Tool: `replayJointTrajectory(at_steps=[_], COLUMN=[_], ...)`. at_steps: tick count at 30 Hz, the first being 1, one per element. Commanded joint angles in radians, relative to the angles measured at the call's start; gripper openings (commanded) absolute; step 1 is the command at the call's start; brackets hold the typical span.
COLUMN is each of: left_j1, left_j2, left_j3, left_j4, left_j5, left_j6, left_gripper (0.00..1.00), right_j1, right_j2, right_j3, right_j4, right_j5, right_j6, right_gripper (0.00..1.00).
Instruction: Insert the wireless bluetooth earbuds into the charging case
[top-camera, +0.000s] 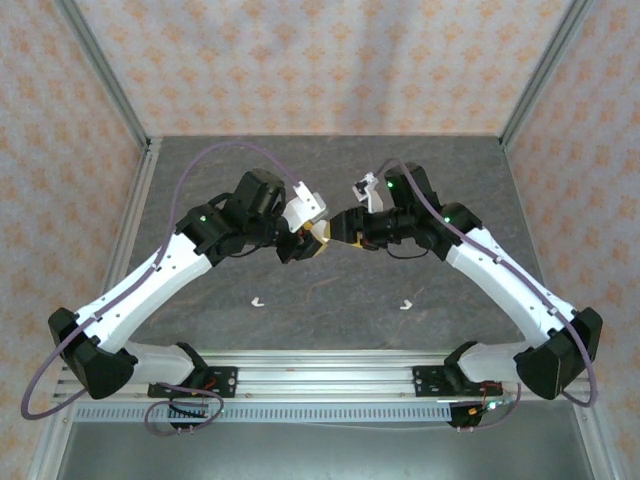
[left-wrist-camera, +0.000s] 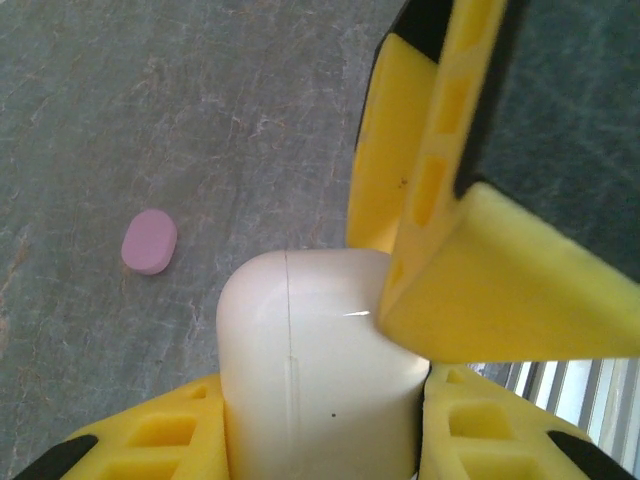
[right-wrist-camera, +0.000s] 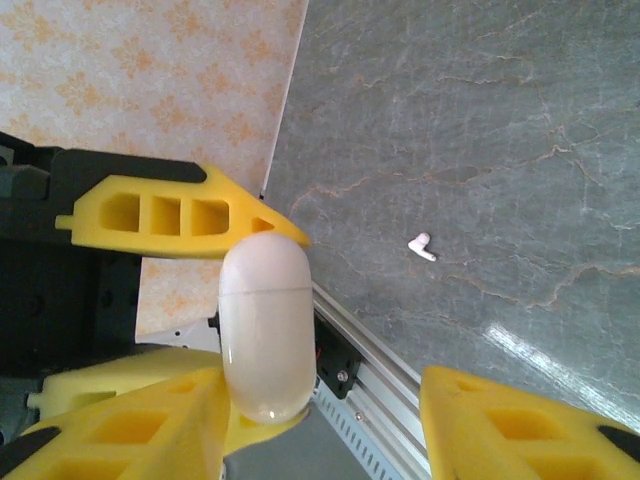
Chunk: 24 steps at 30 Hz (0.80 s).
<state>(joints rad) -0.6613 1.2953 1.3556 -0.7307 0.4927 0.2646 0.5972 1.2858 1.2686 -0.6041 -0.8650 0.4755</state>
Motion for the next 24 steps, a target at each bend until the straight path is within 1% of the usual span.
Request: replayJointTrajectory(at_steps=[1,5,8,10,14,16,18,20,21,22,24], left_j1=[-0.009,-0.009,-0.009,-0.009,-0.009,-0.009,-0.009,-0.009,-0.01,-0.008,-0.008], left_j2=[-0.037,-0.038,-0.037,-0.038,-0.043,-0.046,-0.049,-0.052,-0.055,-0.06,-0.073], left_j3=[-0.01,-0.012,-0.011,-0.01,-0.01,-0.011,-0.013,-0.015,-0.015,-0.017,-0.019], left_j4=[-0.01,-0.012,-0.013,-0.013,-0.015,-0.013,-0.012,-0.002,0.005,0.016,0.041], left_j5=[0.007,0.014,0.015,0.015,0.005,0.001,-0.006,-0.011,-0.011,-0.018,-0.033], left_j6=[0.027,0.03,0.034,0.038,0.051,0.056,0.056,0.049,0.043,0.028,-0.005], left_gripper=[0.18,0.18,0.18,0.18,0.19,0.19,0.22,0.28,0.33,0.41,0.54], right_j1=[0.009,0.01,0.01,0.01,0.011,0.01,0.011,0.011,0.01,0.01,0.01], right_j2=[0.022,0.036,0.047,0.055,0.066,0.063,0.059,0.054,0.05,0.043,0.027], right_j3=[0.042,0.045,0.047,0.047,0.04,0.035,0.029,0.023,0.019,0.011,-0.008], right_j4=[0.033,0.04,0.05,0.055,0.08,0.093,0.111,0.129,0.143,0.16,0.201], right_j5=[-0.013,-0.03,-0.047,-0.066,-0.111,-0.119,-0.127,-0.126,-0.126,-0.121,-0.102], right_j6=[0.007,0.007,0.011,0.017,0.035,0.041,0.049,0.059,0.065,0.074,0.095], right_gripper=[0.51,0.5,0.44,0.37,0.14,0.07,0.01,0.0,0.0,0.0,0.0])
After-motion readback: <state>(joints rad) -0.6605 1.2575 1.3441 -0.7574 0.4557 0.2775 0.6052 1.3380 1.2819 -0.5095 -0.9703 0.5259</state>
